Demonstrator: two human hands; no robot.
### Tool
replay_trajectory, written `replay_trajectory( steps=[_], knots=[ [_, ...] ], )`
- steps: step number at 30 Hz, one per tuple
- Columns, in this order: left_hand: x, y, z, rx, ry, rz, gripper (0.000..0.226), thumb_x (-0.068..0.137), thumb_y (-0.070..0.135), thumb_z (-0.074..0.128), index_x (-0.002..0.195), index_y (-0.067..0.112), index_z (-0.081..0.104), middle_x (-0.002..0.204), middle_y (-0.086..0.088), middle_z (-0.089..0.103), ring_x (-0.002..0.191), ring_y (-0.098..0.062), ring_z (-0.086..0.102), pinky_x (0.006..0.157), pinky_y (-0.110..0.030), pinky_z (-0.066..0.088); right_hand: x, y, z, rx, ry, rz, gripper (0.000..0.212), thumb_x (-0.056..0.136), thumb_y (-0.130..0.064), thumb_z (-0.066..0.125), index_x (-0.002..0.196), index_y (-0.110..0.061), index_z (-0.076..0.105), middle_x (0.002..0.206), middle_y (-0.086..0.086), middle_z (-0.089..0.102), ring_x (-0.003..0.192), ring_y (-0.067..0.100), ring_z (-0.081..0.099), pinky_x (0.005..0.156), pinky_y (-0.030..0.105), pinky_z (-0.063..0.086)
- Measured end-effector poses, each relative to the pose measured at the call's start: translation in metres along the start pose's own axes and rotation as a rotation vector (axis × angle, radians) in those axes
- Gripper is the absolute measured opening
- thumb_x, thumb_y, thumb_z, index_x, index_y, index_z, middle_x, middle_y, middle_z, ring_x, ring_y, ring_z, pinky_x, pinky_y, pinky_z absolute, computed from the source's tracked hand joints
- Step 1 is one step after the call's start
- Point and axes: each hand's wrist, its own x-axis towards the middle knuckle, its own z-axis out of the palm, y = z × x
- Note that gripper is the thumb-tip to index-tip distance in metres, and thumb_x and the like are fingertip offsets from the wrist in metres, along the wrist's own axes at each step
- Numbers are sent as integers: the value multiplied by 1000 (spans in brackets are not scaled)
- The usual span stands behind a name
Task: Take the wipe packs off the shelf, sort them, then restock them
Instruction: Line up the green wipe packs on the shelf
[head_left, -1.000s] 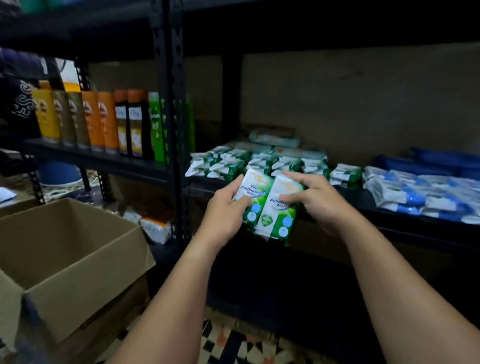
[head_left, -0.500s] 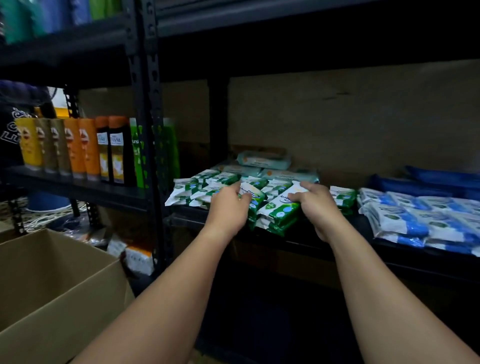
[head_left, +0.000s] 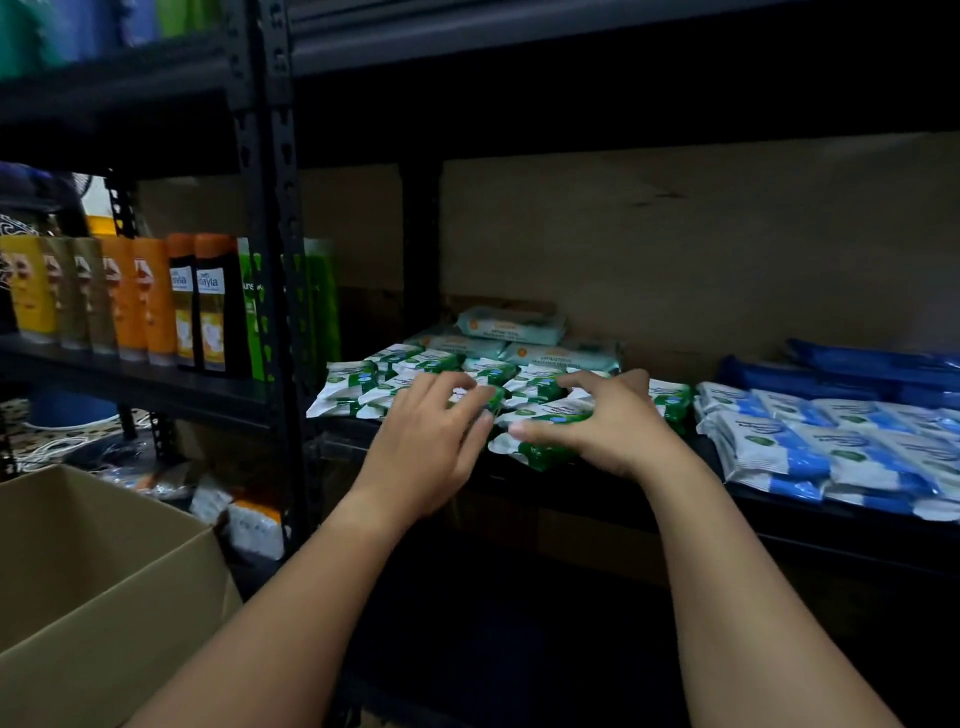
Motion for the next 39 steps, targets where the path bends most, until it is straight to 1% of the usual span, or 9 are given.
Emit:
replay_trajectory(
  steps=[4, 9, 12, 20, 22, 24, 28, 34, 39],
  knots=[
    [-20, -16, -3, 5, -69, 145, 46, 93, 22, 62, 138, 17, 57, 128, -3, 56, 116, -27, 52, 95, -42, 46, -1, 2, 10, -96, -10, -58, 91, 55, -57, 92, 136, -32, 59, 133, 3, 29, 128, 26, 49, 107, 29, 37],
    [-16, -28, 5, -15, -54, 98, 57, 84, 2, 70, 138, 15, 58, 126, -7, 58, 114, -31, 54, 94, -44, 51, 11, 3, 32, -34, 87, -117, 90, 58, -57, 91, 137, -24, 61, 143, 4, 38, 133, 22, 46, 108, 27, 36],
    [-18, -34, 10, 3, -56, 82, 59, 84, -2, 66, 140, 14, 57, 127, -7, 57, 115, -31, 54, 93, -46, 51, 15, 1, 45, 18, 121, -131, 87, 67, -52, 89, 142, -21, 56, 129, -1, 30, 133, 19, 41, 103, 19, 30],
    [-20, -35, 15, -43, -44, 39, 60, 84, -8, 67, 140, 12, 57, 128, -9, 58, 117, -31, 52, 97, -46, 50, 17, 3, 56, 66, 203, -137, 84, 68, -50, 89, 141, -25, 57, 122, -4, 25, 123, 14, 44, 102, 18, 30],
    [-21, -34, 16, -58, -38, 22, 61, 82, -10, 68, 139, 12, 58, 128, -9, 58, 117, -31, 52, 97, -46, 51, 16, 5, 58, 97, 226, -152, 84, 66, -50, 91, 139, -26, 58, 122, -5, 26, 114, 17, 55, 108, 22, 37],
    [-20, -33, 15, -58, -31, 9, 62, 80, -11, 69, 137, 10, 59, 127, -10, 59, 117, -31, 52, 96, -47, 52, 15, 7, 61, 127, 246, -166, 82, 65, -47, 92, 138, -26, 58, 124, -5, 27, 103, 20, 62, 103, 27, 45],
    [-28, -22, 11, 40, 27, -61, 63, 79, -4, 72, 138, 15, 58, 127, -9, 57, 120, -32, 51, 91, -50, 51, 6, 10, 68, 205, 322, -248, 75, 67, -33, 94, 134, -31, 59, 128, -5, 31, 73, 9, 63, 82, 17, 49],
    [-58, 3, -1, 59, 104, -81, 53, 81, 10, 71, 131, 21, 59, 115, -3, 57, 103, -28, 54, 81, -42, 43, -23, 22, 87, 168, 452, -448, 56, 69, -19, 92, 113, -30, 59, 111, -7, 41, 62, 11, 55, 70, 22, 53],
    [-128, 34, 13, -49, -156, -104, 49, 83, 16, 67, 130, 26, 56, 107, 5, 58, 97, -22, 54, 79, -38, 45, -64, 48, 120, 52, 219, -429, 44, 74, -20, 87, 98, -31, 52, 91, -11, 47, 68, 6, 49, 66, 17, 43]
  ],
)
